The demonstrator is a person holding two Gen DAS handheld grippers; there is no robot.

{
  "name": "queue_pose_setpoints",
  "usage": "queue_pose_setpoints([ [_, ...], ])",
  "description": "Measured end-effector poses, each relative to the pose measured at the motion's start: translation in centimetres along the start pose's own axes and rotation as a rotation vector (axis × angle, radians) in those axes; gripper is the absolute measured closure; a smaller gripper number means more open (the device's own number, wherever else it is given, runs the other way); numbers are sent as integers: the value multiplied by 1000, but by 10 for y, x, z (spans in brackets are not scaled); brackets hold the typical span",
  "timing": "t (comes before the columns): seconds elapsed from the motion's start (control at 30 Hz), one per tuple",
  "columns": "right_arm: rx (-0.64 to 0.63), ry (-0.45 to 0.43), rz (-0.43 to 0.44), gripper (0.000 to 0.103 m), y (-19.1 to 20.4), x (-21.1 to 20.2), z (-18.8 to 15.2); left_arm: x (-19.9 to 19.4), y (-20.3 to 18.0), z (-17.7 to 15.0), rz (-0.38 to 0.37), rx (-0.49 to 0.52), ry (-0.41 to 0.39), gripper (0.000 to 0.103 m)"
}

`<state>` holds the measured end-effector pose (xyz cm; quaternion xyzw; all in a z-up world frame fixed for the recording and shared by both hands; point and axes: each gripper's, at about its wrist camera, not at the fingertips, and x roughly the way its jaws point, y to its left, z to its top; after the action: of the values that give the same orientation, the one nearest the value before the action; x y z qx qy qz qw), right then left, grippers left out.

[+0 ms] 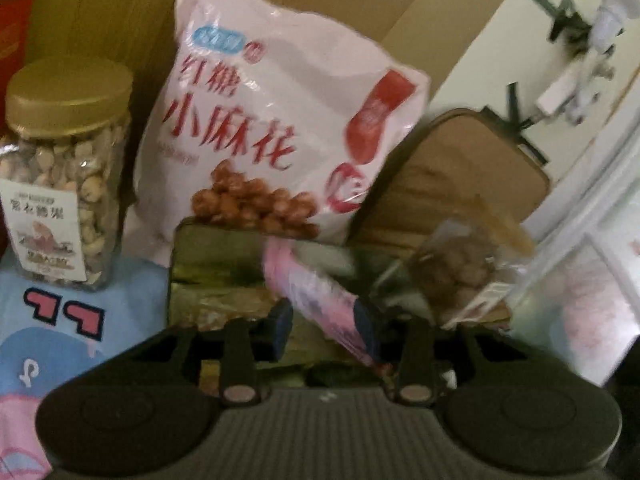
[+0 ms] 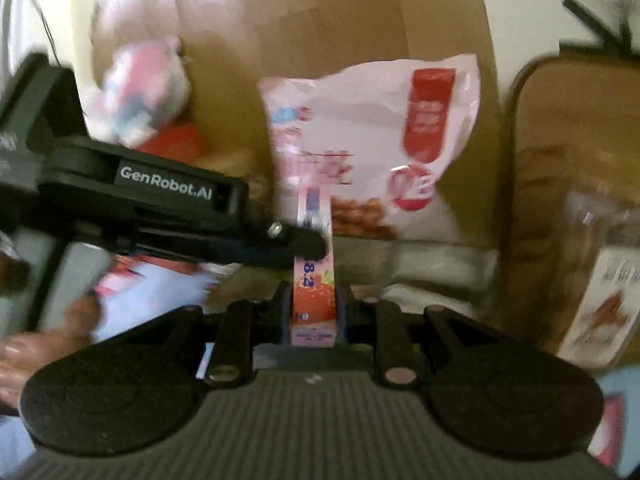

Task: Organize snacks

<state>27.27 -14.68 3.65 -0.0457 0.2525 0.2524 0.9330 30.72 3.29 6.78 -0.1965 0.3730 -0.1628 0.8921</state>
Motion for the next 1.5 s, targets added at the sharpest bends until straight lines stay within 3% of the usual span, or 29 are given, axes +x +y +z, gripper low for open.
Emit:
queue_pose_setpoints([
  [0.07,-50,-29,-117,71,-2,6,-8,4,4,-4,0,1,9,65],
  [0.1,-24,-34,-120,71,-8,5,-11,2,4,-6,0,13,1,64],
  [0.33,214,-64,-73,71,-27,-23,-37,-18,3,-17,9,7,-10,63],
  [0.6,266,-147,-57,71,5,-81,-49,-59,-35,-57,96,135,-78,57],
  [0.83,337,-134,-28,67,22,-114,-73,-80,-50,-101,208,205,-96,57],
  [1.07,344,-107,-12,65,45,-132,-89,-94,-46,-135,250,201,-78,53],
  [1.5,417,-62,-65,58,61,-147,-120,-109,-30,-189,286,212,-47,48],
])
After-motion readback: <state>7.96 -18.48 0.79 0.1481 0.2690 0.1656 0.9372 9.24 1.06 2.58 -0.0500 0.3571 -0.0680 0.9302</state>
